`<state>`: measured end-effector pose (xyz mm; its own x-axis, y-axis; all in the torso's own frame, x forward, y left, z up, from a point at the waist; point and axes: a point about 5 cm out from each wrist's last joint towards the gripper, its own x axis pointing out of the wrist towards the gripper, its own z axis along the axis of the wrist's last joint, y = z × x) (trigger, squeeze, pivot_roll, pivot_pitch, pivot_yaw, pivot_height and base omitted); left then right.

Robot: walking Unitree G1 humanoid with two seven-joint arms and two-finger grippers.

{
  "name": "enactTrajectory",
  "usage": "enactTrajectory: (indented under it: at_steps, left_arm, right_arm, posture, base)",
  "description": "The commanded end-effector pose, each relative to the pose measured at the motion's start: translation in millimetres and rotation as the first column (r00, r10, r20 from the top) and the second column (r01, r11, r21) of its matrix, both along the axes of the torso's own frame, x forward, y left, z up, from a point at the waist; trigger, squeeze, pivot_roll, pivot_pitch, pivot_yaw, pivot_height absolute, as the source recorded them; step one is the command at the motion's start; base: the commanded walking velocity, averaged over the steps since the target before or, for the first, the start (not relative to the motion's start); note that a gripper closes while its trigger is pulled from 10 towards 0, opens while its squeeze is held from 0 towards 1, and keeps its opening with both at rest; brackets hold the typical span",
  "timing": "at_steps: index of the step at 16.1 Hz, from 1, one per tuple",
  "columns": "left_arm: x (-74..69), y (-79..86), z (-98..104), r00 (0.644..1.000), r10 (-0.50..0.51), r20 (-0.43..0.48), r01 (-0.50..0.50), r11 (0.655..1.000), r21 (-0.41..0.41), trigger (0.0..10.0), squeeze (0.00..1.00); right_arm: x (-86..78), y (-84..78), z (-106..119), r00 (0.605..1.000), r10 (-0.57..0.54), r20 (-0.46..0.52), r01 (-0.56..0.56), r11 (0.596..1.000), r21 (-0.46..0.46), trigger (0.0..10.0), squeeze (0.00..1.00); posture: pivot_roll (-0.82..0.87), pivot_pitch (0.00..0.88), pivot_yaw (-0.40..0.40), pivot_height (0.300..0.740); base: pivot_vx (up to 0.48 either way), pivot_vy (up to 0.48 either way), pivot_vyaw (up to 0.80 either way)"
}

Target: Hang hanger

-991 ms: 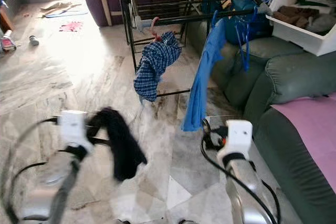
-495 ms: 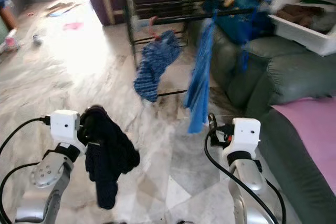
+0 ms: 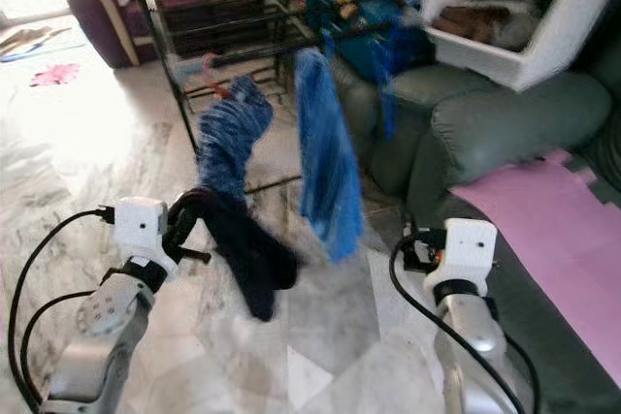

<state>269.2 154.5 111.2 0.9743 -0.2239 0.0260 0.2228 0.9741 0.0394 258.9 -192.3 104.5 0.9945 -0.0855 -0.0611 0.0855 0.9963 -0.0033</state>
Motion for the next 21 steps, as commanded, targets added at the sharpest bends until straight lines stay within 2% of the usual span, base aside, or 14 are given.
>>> enactTrajectory:
  at_steps: [1,8,12,17,21]
  left_arm:
    - [3.3,-2.2,5,1.000,-0.006,0.030,0.006,1.000,0.000,10.0,0.00]
    - [6.2,-9.1,2,1.000,-0.015,0.023,0.015,1.000,-0.006,10.0,0.00]
    - [6.6,-12.1,1,1.000,-0.020,0.018,0.020,1.000,-0.005,10.0,0.00]
    - [6.6,-15.7,-2,1.000,-0.026,0.004,0.026,1.000,-0.015,10.0,0.00]
    - [7.0,-16.4,-2,1.000,-0.024,-0.001,0.024,1.000,-0.013,10.0,0.00]
  right_arm:
    - [1.1,-1.1,1,1.000,0.004,0.000,-0.004,1.000,-0.011,10.0,0.00]
    - [9.2,2.6,6,0.999,0.042,0.020,-0.041,0.999,-0.026,10.0,0.00]
    - [10.2,4.2,5,0.999,0.050,0.018,-0.049,0.998,-0.024,10.0,0.00]
    - [12.2,5.0,5,0.997,0.072,0.015,-0.072,0.997,-0.021,10.0,0.00]
    - [12.2,7.7,4,0.996,0.084,0.013,-0.083,0.996,-0.022,10.0,0.00]
  posture:
    - [0.00,0.079,0.019,0.740]
    - [-0.01,0.077,0.007,0.740]
    - [-0.01,0.075,0.004,0.740]
    - [-0.01,0.080,-0.001,0.740]
    - [-0.01,0.083,-0.001,0.740]
  base:
    - [0.409,0.000,0.00]
    - [0.432,0.000,0.00]
    - [0.427,0.000,0.43]
    - [0.427,0.000,0.00]
    - [0.412,0.186,0.60]
